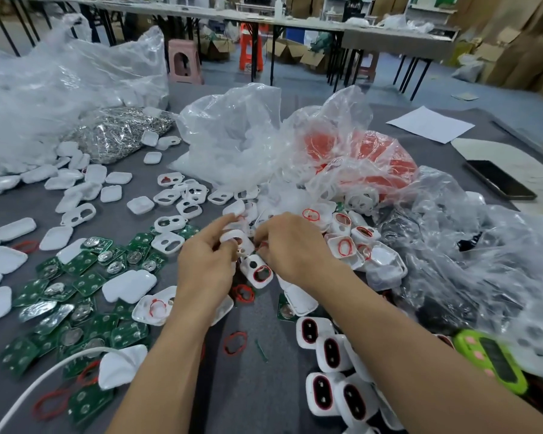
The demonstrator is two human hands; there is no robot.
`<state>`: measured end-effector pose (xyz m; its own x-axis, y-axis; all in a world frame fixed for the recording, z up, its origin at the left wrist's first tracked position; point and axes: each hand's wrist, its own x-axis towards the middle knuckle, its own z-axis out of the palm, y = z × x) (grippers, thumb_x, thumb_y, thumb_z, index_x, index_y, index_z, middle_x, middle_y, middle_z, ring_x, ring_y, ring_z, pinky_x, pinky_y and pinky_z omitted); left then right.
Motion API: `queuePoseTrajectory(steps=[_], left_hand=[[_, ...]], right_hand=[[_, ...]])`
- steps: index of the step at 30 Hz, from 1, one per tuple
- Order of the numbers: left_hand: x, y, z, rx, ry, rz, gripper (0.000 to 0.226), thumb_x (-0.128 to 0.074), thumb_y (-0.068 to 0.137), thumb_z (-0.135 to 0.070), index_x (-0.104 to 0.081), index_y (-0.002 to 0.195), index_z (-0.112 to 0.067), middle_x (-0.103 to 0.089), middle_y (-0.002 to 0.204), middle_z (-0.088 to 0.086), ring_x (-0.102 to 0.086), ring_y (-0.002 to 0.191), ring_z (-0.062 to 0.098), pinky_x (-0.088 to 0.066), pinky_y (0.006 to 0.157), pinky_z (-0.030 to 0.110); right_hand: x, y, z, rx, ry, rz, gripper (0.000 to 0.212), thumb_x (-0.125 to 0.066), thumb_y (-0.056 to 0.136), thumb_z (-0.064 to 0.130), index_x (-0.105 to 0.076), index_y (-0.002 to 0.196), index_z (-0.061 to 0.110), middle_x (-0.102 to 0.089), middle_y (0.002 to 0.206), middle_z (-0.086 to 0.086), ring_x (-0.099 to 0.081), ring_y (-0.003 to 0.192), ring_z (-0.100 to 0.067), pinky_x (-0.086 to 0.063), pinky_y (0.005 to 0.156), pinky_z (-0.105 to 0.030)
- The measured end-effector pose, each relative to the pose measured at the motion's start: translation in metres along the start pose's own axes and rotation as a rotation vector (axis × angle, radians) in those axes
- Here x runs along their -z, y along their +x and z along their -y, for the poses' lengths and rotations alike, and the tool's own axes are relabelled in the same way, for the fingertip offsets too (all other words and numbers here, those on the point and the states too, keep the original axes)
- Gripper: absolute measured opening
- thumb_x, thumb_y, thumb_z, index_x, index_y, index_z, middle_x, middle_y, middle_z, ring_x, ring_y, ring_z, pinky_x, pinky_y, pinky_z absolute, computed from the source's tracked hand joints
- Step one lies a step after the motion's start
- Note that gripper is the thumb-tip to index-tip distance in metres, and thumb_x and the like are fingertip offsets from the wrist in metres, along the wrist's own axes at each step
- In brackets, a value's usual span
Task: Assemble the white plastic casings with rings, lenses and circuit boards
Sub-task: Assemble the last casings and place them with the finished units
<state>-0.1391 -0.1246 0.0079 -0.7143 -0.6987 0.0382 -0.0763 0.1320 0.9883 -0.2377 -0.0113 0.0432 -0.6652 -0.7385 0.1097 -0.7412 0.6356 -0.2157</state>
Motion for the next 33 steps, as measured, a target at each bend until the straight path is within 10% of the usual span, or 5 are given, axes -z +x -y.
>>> queuePoseTrajectory(steps=[4, 12, 20, 33], left_hand=[[-0.001, -0.004, -0.007, 0.093, -0.202, -0.034, 0.032, -0.080, 0.084, -0.002, -0.071, 0.107, -0.023, -0.077, 0.074, 0.009, -0.073, 0.060, 0.018, -0.064, 0.063, 0.033], [-0.021, -0.022, -0.016, 0.120, -0.265, 0.175, 0.012, -0.088, 0.076, -0.010, -0.084, 0.087, -0.014, -0.076, 0.071, 0.013, -0.056, 0.046, 0.012, -0.042, 0.040, 0.019], [-0.046, -0.040, -0.015, 0.089, -0.192, 0.325, 0.020, -0.088, 0.075, -0.007, -0.083, 0.091, -0.017, -0.078, 0.076, 0.010, -0.063, 0.053, 0.007, -0.051, 0.051, 0.019], [-0.045, -0.044, -0.019, 0.162, -0.202, 0.417, 0.016, -0.077, 0.085, -0.003, -0.083, 0.097, -0.012, -0.077, 0.077, 0.010, -0.063, 0.058, 0.007, -0.054, 0.055, 0.017]], right_hand=[[0.001, -0.013, -0.002, -0.084, 0.207, -0.148, 0.017, -0.067, 0.088, 0.013, -0.081, 0.092, 0.023, -0.076, 0.088, -0.001, -0.068, 0.085, -0.025, -0.055, 0.076, -0.038], [0.020, -0.067, -0.031, -0.297, 0.849, -0.390, 0.020, -0.079, 0.077, 0.007, -0.078, 0.071, 0.026, -0.078, 0.086, 0.016, -0.071, 0.084, 0.004, -0.053, 0.077, -0.013], [0.008, -0.109, -0.040, -0.258, 0.650, -0.440, 0.032, -0.078, 0.086, 0.016, -0.075, 0.114, 0.030, -0.078, 0.095, 0.012, -0.072, 0.087, 0.001, -0.059, 0.086, -0.029], [0.003, -0.113, -0.038, 0.047, 0.305, -0.573, 0.026, -0.075, 0.078, -0.003, -0.081, 0.095, 0.015, -0.077, 0.087, 0.001, -0.071, 0.083, -0.022, -0.059, 0.076, -0.039]])
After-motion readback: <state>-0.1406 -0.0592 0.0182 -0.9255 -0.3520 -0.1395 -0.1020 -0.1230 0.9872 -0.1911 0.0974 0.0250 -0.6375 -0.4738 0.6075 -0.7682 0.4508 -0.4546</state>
